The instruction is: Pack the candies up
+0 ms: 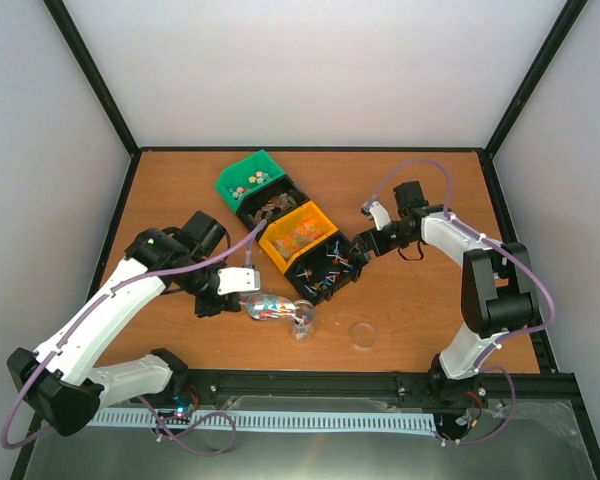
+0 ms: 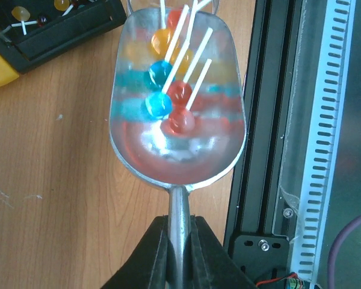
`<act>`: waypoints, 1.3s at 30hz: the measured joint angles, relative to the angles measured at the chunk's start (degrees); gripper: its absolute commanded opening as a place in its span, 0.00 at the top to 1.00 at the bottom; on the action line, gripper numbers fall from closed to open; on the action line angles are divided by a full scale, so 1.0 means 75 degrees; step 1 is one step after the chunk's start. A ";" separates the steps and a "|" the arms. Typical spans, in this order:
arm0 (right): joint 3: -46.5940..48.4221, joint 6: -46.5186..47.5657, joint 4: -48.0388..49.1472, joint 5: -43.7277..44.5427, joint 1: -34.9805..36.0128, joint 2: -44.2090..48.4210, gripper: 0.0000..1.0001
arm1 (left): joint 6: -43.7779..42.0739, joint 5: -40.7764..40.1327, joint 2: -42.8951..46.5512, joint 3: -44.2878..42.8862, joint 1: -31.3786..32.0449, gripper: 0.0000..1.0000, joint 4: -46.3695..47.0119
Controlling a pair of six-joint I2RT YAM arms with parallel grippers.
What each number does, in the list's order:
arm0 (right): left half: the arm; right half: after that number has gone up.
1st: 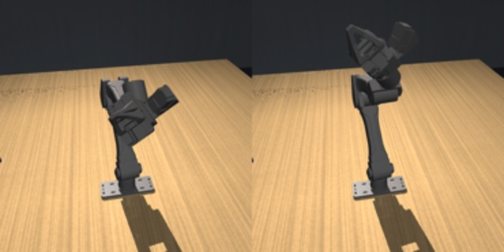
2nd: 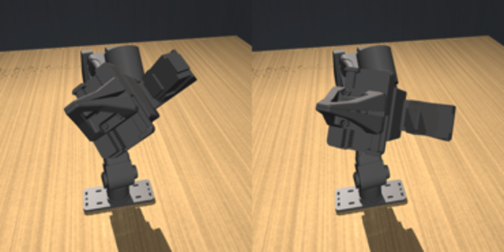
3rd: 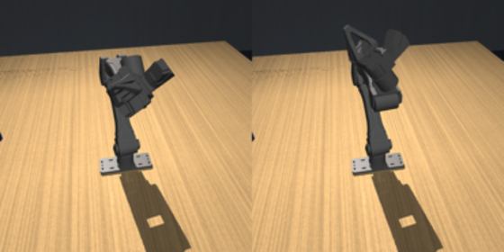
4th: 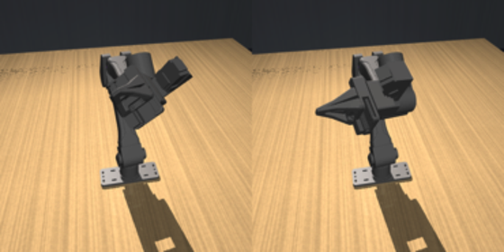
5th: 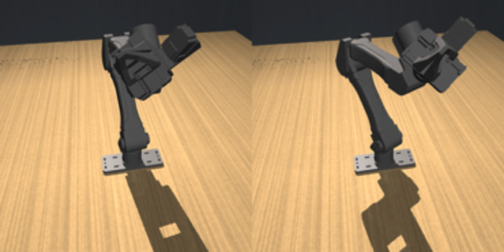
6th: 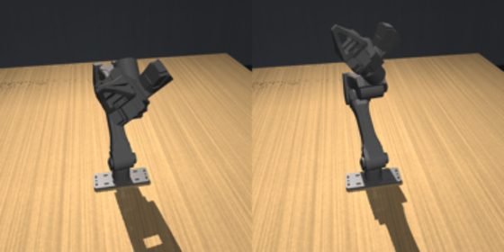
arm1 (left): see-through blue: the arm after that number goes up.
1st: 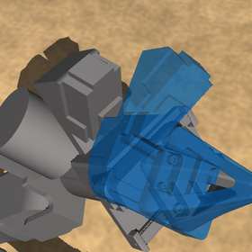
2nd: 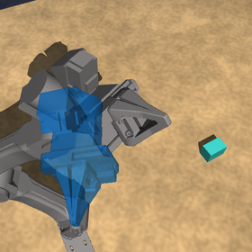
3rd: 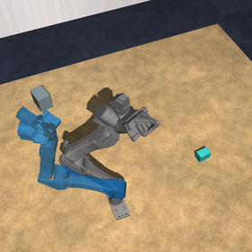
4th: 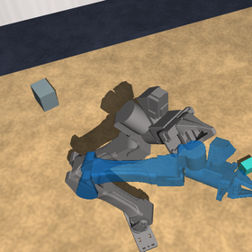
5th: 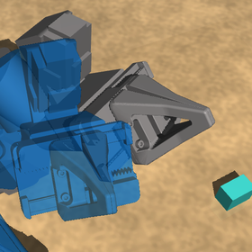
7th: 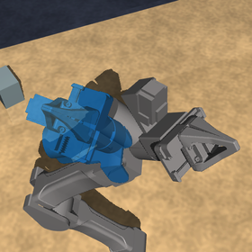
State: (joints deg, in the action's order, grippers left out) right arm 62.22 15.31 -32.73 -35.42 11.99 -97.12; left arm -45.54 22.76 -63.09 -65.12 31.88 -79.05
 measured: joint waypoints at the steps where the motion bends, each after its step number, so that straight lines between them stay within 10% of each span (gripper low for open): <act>1: 0.0000 0.0000 0.0000 -0.0003 -0.0012 0.0000 0.04 | -0.0003 -0.0035 -0.0041 -0.0055 0.0000 0.99 -0.0050; 39: 0.0000 0.0041 -0.0003 -0.0052 -0.0052 0.0000 0.05 | 0.0283 -0.0938 -0.1239 -0.1784 0.0953 0.99 -0.1250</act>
State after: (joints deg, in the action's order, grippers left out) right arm 62.22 15.62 -32.75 -35.81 11.60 -97.12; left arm -43.42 15.73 -72.38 -78.50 39.03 -88.42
